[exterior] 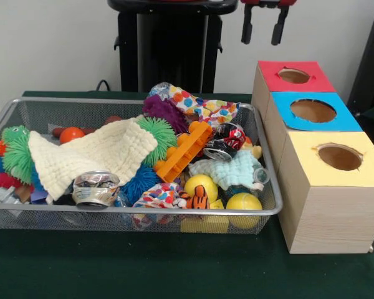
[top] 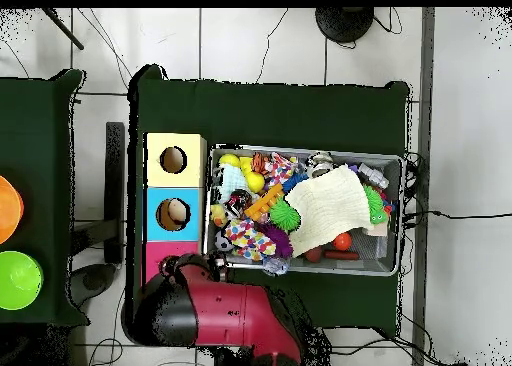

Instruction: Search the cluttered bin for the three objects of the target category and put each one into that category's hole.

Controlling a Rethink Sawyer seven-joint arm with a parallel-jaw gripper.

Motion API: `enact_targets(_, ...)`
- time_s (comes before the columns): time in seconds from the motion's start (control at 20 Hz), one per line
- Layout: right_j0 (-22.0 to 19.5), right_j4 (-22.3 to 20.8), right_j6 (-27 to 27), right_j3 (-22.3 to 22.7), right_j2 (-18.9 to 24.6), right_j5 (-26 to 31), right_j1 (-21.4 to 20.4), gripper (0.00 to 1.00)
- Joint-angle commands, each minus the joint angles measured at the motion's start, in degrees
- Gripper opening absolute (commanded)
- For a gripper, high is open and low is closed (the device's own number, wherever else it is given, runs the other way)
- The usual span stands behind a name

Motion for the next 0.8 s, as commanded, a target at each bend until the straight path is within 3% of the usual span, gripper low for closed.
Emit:
enact_targets(0.05,1.28,0.93,11.67,-10.15,0.64,1.64,7.59,1.00)
enact_targets(0.8,-1.18,1.91,9.70,-15.72,4.10,-5.04,16.77,1.00)
